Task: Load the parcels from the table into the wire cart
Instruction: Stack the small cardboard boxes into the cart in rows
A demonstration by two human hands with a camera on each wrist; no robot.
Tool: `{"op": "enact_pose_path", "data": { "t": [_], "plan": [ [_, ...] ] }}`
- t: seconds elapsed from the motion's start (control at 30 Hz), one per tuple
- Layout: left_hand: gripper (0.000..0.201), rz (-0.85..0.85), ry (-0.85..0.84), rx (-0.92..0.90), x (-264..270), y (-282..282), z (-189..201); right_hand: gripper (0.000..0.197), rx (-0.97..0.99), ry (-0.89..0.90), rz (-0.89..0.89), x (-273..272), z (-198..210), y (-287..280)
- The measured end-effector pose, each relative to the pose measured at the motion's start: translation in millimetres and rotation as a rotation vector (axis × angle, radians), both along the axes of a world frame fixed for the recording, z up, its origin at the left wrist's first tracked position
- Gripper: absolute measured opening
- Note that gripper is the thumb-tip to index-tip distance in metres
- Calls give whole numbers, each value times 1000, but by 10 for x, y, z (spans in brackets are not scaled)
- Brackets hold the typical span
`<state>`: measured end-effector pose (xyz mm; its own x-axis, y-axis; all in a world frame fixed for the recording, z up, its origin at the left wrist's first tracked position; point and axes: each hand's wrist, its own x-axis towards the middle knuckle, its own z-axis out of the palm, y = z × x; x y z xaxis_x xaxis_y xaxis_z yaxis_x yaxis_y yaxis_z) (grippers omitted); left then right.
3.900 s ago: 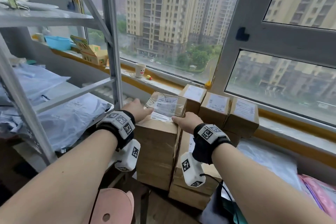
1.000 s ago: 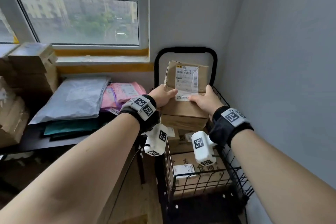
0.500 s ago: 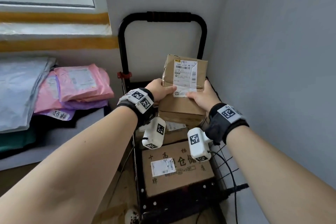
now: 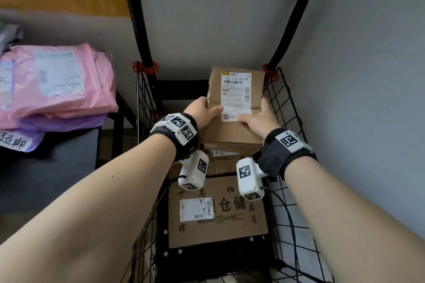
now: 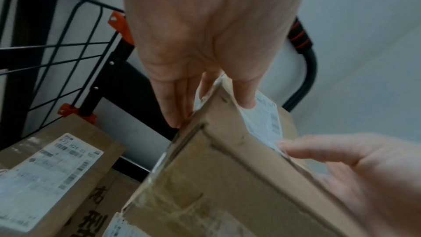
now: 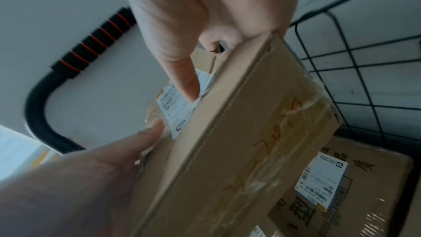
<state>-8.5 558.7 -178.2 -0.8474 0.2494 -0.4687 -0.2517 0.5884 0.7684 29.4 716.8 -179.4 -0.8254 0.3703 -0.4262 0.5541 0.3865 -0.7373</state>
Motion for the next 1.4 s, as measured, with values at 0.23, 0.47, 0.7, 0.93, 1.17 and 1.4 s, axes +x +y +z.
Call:
{"op": "enact_pose_path", "data": {
  "t": [0.23,0.47,0.7,0.93,1.17,1.4],
  "plan": [
    [39,94,-72,-134,-350,134,-899,67,-47,-96,69,-433,-930,221],
    [38,154,-173,-254,-452,266,-1814,70,-87,-200,102,-632,-1943,276],
    [32,177,-270,-357,-462,272,-2364,74,-89,-359,162,-746,-2528,310],
    [34,186,-177,-401,-494,248,-2611,78,-117,-394,142,-801,-2794,329],
    [27,398,1,-417,-513,54,-2665,79,-85,-439,161,-824,-2922,317],
    [76,610,-55,-494,-500,-354,-2780,72,-8,-504,214,-821,-2982,287]
  ]
}}
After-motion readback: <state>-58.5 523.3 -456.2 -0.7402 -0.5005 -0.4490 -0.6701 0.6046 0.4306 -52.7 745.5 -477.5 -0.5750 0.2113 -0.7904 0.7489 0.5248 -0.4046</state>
